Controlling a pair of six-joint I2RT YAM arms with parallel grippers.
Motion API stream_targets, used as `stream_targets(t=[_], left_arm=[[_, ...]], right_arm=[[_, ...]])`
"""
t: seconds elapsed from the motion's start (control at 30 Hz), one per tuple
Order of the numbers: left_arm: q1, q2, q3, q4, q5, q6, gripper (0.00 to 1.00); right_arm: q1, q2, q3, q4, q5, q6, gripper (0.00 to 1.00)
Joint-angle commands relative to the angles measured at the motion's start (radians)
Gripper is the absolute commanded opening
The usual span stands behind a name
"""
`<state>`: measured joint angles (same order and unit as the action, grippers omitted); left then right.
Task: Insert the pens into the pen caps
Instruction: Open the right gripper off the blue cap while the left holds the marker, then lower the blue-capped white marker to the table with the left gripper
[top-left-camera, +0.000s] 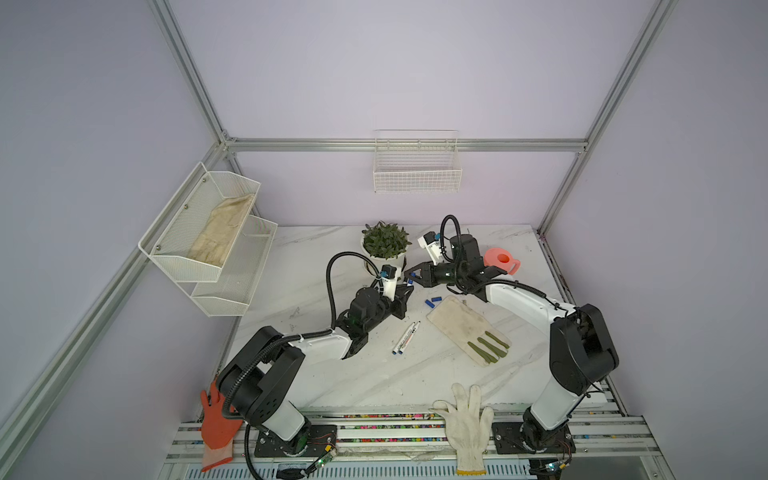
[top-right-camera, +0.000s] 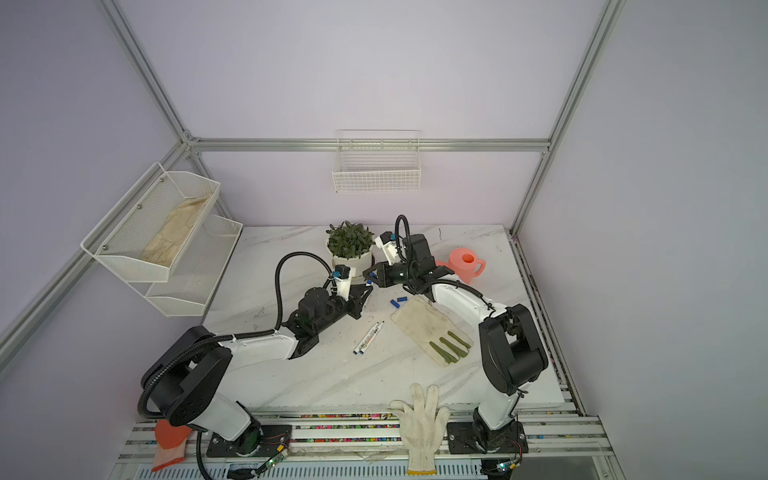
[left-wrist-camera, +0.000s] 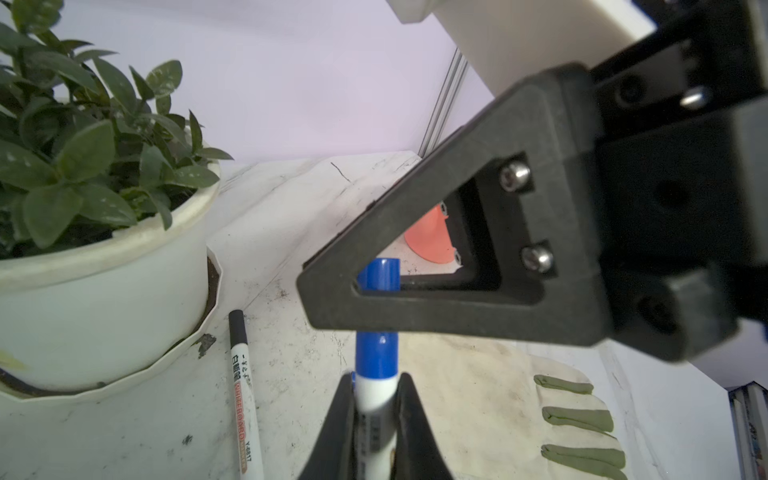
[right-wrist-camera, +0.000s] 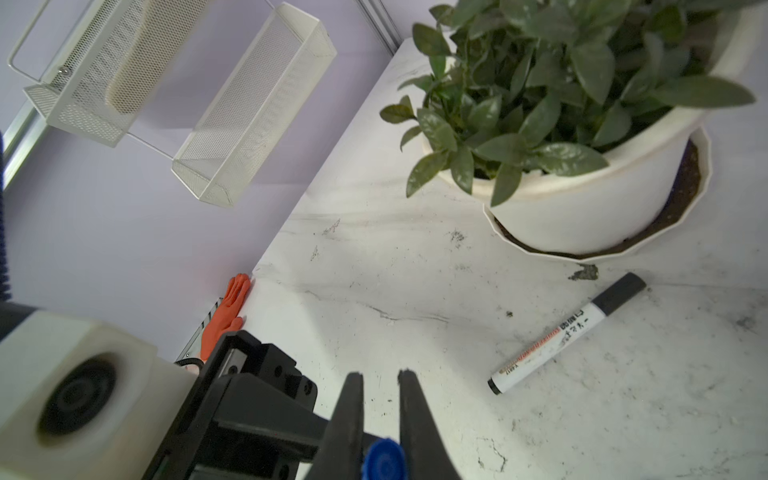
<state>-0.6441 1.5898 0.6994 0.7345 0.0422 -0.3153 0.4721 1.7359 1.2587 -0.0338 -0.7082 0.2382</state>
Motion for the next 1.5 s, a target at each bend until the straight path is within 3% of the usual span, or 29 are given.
stream_targets(t=[0.0,0.2,0.4,0.57,0.7,0.87,1.07,1.3,1.47], left_arm=[[0.047,-0.015,-0.017,0.374,-0.334,-0.067,0.0],[0.02,0.055,-0.012,0.383,-0.322,-0.084,0.0],[0.012,0.097,-0.011,0.371,-0.292,-0.098,0.0],[0.012,0.125,-0.004,0.342,-0.28,-0.109,0.0],[0.012,0.146,0.016,0.3,-0.272,-0.12,0.0],[0.006,0.17,0.119,0.111,-0.215,-0.108,0.0],[-0.027,0.214,0.235,-0.042,-0.173,-0.033,0.0],[-0.048,0.299,0.406,-0.261,-0.229,-0.037,0.0],[-0.051,0.367,0.479,-0.302,-0.272,-0.023,0.0]], right_arm=[[-0.044,0.056,-0.032,-0.302,0.045,-0.029,0.0],[-0.044,0.056,0.008,-0.272,0.021,-0.004,0.03],[-0.052,0.046,0.043,-0.223,0.043,0.014,0.33],[-0.058,-0.005,0.04,-0.093,0.059,0.073,0.43],[-0.078,-0.059,0.025,-0.061,0.084,0.092,0.44],[-0.126,-0.115,-0.009,-0.064,0.134,0.114,0.44],[-0.166,-0.129,-0.044,-0.069,0.173,0.138,0.43],[-0.174,-0.112,-0.052,-0.074,0.184,0.152,0.42],[-0.176,-0.107,-0.067,-0.069,0.172,0.156,0.42]])
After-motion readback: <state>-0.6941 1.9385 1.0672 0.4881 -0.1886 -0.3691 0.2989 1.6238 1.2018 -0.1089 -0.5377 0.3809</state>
